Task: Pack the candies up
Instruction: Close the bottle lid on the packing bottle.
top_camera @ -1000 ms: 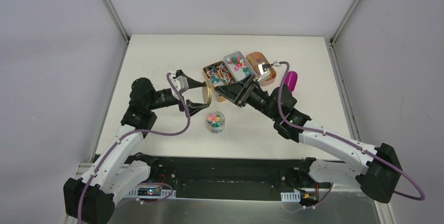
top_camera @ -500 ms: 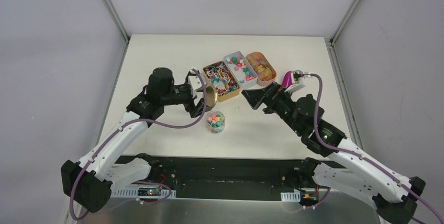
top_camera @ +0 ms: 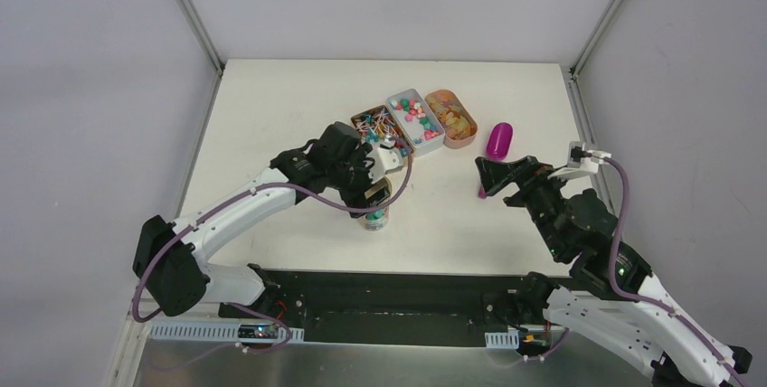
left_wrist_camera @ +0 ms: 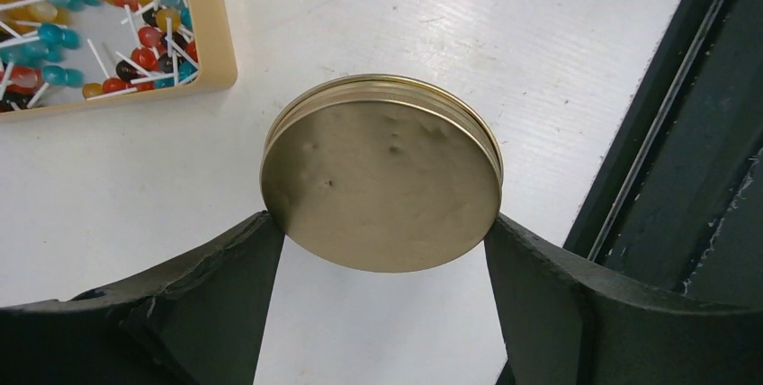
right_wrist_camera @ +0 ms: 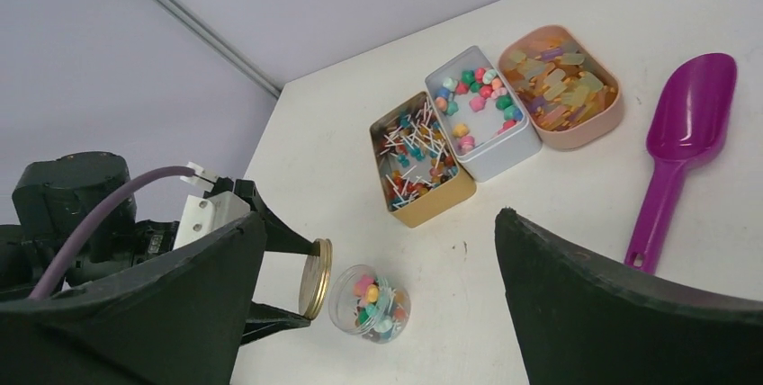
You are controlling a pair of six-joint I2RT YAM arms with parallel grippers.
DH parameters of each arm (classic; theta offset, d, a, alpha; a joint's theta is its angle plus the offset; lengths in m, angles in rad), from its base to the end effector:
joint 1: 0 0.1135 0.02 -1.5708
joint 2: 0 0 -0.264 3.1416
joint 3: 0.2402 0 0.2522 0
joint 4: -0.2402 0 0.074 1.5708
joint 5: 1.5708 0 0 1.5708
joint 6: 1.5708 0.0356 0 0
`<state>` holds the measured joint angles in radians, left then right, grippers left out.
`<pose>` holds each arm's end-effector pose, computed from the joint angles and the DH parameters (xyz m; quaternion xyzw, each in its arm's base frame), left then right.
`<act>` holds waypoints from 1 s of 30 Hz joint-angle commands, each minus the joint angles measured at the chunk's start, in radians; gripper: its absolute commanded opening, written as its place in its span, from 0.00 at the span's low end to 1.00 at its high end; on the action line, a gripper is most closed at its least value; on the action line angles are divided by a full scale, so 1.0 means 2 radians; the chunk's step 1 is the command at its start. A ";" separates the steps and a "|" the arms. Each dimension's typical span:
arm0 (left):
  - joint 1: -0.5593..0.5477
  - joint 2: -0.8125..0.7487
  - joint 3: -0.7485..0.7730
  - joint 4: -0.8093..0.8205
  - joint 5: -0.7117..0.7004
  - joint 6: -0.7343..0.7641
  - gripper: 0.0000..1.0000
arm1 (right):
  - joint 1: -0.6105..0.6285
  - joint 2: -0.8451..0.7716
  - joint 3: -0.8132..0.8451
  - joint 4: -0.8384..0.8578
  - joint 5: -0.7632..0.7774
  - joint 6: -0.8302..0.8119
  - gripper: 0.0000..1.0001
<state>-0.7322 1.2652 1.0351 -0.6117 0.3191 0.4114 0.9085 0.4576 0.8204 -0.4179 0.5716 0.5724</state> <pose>0.1893 -0.1852 0.2874 0.5468 0.7450 -0.2027 0.3237 0.0734 0.0628 0.3674 0.0745 0.7194 0.2937 0.6249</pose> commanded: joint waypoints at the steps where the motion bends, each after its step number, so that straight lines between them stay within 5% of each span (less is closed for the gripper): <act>1: -0.011 0.032 0.032 -0.034 -0.047 0.000 0.79 | -0.001 -0.005 0.015 -0.014 0.026 -0.024 1.00; 30: -0.029 0.137 0.077 -0.081 -0.058 -0.020 0.79 | -0.001 -0.014 0.002 -0.013 0.026 -0.025 1.00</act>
<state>-0.7799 1.5242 1.1435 -0.7738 0.2028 0.3817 0.9085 0.4492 0.8204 -0.4545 0.6136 0.5308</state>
